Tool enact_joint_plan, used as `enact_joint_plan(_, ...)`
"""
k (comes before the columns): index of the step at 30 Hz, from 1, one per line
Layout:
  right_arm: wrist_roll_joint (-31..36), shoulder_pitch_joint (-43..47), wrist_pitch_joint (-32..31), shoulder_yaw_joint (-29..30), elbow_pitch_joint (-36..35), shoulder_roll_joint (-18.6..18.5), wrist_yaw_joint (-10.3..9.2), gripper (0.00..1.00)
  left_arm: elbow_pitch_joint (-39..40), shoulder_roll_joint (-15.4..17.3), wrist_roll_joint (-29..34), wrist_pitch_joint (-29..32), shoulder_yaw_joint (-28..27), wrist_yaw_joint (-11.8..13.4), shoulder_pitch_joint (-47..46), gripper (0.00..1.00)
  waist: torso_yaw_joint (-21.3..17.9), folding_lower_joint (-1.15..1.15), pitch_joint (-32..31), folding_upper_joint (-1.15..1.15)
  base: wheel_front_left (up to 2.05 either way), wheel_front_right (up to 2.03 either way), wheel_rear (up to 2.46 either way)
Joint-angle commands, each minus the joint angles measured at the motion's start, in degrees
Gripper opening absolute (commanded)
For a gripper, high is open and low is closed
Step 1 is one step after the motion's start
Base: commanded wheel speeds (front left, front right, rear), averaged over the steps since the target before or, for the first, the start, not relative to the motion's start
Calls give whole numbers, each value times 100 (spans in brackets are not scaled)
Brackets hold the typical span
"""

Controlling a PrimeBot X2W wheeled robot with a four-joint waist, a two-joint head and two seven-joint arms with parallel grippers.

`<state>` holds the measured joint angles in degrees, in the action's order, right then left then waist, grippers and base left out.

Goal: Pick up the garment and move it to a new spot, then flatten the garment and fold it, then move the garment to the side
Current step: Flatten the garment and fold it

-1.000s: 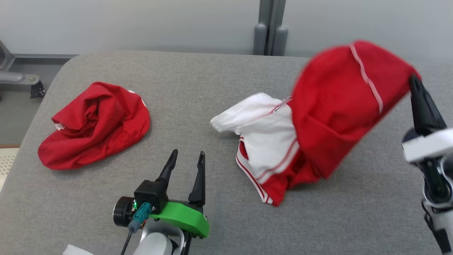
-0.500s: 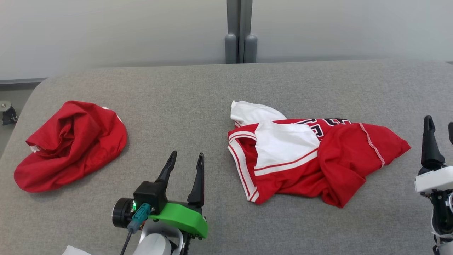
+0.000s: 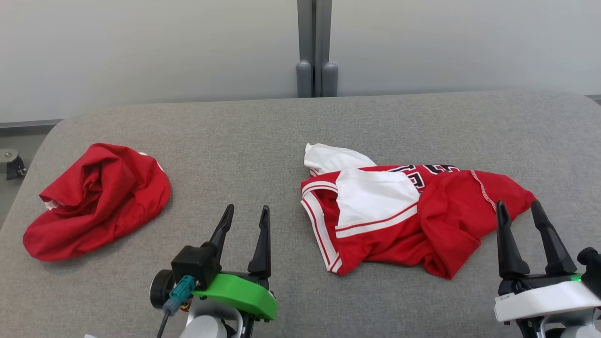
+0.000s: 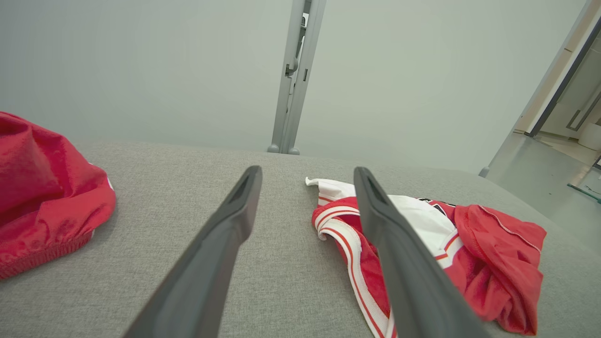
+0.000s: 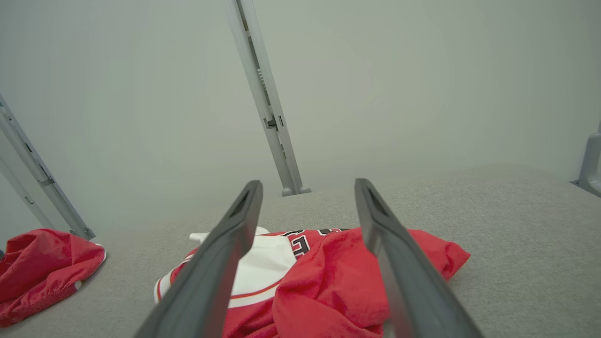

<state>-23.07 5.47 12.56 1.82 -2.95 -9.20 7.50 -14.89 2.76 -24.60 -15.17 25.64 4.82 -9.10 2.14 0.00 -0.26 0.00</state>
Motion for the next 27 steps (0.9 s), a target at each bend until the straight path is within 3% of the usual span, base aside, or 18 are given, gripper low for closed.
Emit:
enact_joint_plan(1,105,74,31,-24,14,24,-2,100,16,25,-13,0,-3,24,73,100,18,0,4,0,0,0,0)
enact_joint_plan(11,391,-202,-248,-42,306,3,-2,100,-70,24,-15,-1,100,-8,14,100,129,0,159,0,0,0,0)
enact_joint_plan(19,745,-1061,-1293,-379,1383,-140,-2,100,-81,25,12,-1,172,-33,-217,100,346,0,568,0,0,0,0)
enact_joint_plan(27,987,-1952,-1777,-269,2661,-218,-2,100,-99,24,41,0,254,-24,-374,100,675,0,850,0,0,0,0)
